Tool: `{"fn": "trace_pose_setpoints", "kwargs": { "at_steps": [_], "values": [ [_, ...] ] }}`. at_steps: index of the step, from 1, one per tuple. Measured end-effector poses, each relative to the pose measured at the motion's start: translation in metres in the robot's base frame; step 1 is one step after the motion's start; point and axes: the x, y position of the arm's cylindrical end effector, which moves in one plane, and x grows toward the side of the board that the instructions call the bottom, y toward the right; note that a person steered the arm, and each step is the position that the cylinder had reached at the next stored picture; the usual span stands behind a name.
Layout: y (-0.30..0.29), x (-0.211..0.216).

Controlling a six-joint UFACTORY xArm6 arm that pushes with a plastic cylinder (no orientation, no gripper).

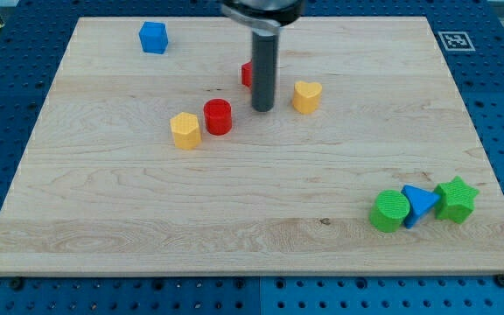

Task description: Move the red star towards the top center of the board

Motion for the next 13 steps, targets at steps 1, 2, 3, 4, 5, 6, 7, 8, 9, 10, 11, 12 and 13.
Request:
{"fn": "trace_pose_setpoints", "kwargs": {
  "at_steps": [1,2,3,4,5,6,7,8,9,10,11,12,13],
  "values": [
    [-0.029,-0.018],
    [-0.004,-0.045],
    [0.053,-0.048],
    [0.061,-0.046],
    [0.062,-0.033],
    [0.106,-0.032],
    [0.117,-0.063],
    [0.097,-0.101],
    [0.098,-0.098],
    [0.114,-0.055],
    [0.102,-0.042],
    [0.076,-0.063],
    [0.064,-0.100]
  ]
}}
